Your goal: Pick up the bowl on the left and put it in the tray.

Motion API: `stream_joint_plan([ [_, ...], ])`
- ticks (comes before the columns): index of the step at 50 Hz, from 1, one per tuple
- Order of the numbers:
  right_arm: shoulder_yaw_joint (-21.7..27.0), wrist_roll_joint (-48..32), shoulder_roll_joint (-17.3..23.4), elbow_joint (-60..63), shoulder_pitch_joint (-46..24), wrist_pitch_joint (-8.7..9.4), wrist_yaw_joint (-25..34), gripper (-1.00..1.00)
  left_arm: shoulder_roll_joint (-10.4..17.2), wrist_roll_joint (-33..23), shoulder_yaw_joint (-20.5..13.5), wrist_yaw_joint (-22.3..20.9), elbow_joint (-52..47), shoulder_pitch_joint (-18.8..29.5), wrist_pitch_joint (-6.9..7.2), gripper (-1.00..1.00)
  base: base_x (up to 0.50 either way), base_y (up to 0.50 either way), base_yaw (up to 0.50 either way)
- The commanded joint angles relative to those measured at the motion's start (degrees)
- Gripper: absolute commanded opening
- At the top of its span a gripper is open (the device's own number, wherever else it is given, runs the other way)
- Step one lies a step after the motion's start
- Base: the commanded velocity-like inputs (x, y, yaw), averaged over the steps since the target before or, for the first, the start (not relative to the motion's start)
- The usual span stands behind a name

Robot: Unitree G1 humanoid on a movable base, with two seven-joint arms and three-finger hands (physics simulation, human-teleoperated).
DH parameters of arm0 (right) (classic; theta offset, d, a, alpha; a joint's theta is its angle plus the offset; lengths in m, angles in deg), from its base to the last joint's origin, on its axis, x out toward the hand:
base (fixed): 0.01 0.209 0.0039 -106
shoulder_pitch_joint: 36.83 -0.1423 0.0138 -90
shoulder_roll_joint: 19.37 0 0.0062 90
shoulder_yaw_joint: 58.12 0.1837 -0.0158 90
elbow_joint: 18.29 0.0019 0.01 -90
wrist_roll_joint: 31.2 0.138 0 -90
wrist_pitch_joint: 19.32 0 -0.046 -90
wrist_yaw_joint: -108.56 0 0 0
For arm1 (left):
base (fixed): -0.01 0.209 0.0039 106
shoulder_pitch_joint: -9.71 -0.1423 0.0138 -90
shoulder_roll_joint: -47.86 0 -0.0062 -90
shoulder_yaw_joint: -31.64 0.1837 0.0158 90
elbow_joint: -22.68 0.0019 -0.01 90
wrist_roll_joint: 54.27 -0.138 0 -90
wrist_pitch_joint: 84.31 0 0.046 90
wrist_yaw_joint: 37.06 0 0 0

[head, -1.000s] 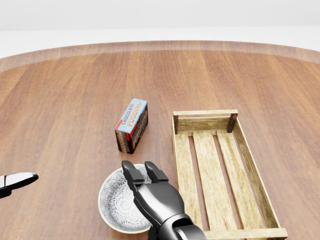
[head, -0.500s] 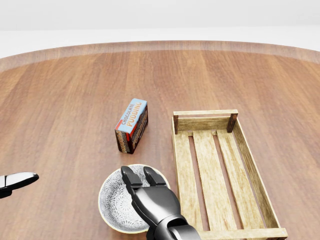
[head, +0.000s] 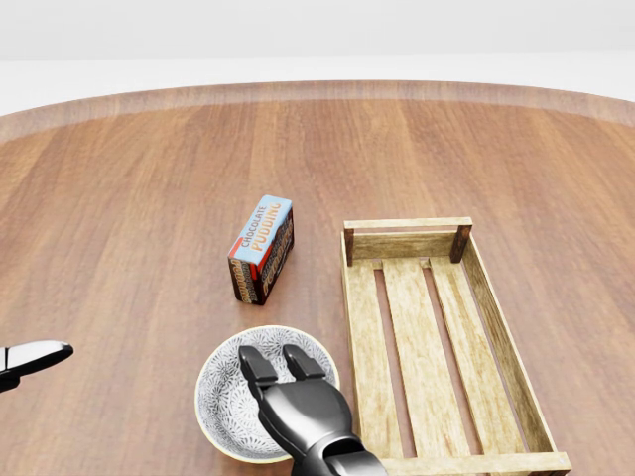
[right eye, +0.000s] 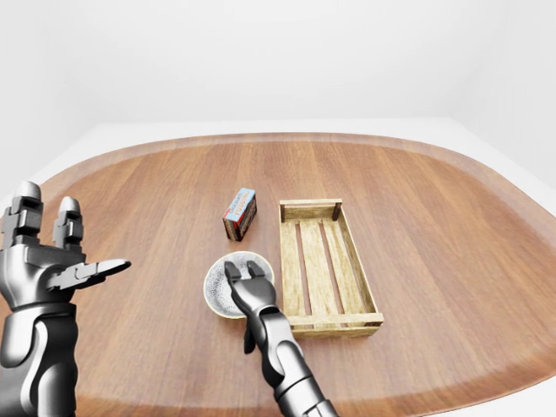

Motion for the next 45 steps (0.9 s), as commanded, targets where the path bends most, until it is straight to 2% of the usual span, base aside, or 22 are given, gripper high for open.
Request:
stream_joint_plan([
  [1, -0.1, -1.3, -0.7, -2.7, -0.8, 0.0, -0.5, 1.0, 0.1, 0.1, 0.0, 0.2, 0.1, 0.2, 0.0, 1.0, 0.0, 0.0, 0.0],
  [45, 1.7, -0.1, -1.3, -12.2, -4.3, 0.0, -3.1, 1.0, 0.1, 0.1, 0.1, 0.2, 0.5, 0.1, 0.0, 1.0, 0.0, 0.0, 0.0],
])
